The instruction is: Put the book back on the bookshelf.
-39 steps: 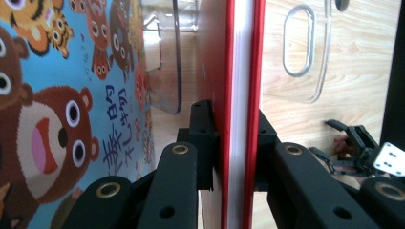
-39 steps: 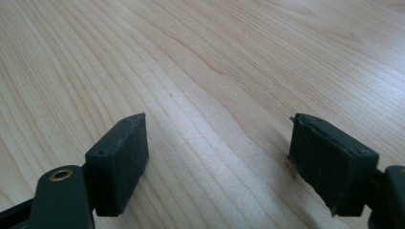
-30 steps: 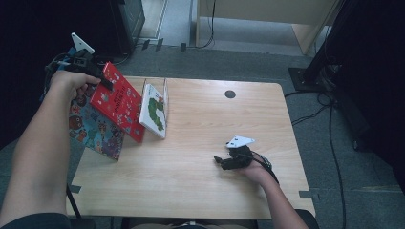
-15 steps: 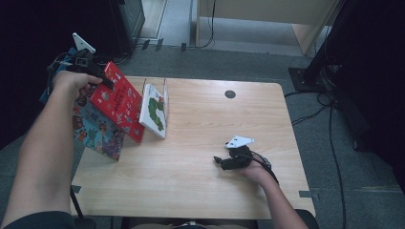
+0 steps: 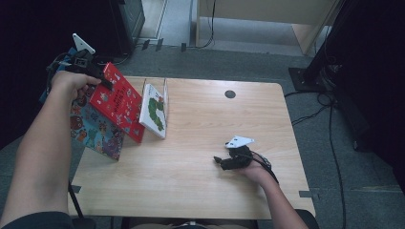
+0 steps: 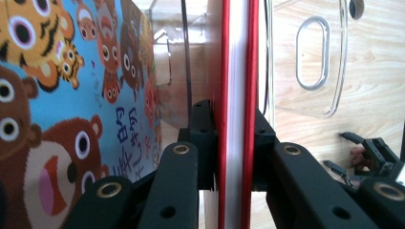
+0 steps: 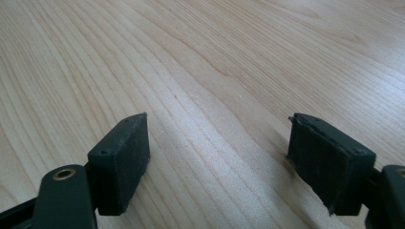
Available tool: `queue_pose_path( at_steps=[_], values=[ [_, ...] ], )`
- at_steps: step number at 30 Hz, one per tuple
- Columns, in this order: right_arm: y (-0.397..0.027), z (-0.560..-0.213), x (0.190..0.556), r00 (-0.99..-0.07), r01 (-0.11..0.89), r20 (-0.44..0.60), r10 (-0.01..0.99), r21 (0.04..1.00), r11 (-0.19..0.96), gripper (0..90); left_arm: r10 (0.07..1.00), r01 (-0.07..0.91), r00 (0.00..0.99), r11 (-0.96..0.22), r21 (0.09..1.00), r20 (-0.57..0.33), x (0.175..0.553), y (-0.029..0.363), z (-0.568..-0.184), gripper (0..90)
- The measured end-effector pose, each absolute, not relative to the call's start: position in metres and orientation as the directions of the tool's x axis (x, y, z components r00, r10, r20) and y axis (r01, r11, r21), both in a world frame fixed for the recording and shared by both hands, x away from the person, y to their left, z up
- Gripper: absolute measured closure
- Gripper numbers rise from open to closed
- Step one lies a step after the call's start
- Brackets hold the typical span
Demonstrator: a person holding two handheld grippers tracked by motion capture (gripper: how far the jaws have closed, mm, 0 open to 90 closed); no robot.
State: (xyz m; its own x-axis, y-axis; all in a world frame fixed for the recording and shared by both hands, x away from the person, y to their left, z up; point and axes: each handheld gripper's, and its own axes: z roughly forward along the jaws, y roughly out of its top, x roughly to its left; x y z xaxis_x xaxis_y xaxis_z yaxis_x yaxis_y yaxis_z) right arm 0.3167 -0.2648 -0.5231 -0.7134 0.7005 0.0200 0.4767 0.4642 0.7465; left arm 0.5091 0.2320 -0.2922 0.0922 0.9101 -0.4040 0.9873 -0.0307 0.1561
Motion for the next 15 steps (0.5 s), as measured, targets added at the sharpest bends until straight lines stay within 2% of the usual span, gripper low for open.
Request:
queue_pose_path(
  at_steps=[6, 15],
  values=[
    [-0.265, -0.523, 0.317, -0.714, 0.476, 0.020, 0.700, 0.746, 0.465, 22.0, 0.909, 0.990, 0.099, -0.046, 0.137, -0.405, 0.508, 0.226, -0.286, 79.1],
    [-0.265, -0.523, 0.317, -0.716, 0.475, 0.019, 0.698, 0.747, 0.465, 22.5, 0.910, 0.987, 0.090, -0.027, 0.159, -0.404, 0.509, 0.227, -0.273, 79.2]
  ],
)
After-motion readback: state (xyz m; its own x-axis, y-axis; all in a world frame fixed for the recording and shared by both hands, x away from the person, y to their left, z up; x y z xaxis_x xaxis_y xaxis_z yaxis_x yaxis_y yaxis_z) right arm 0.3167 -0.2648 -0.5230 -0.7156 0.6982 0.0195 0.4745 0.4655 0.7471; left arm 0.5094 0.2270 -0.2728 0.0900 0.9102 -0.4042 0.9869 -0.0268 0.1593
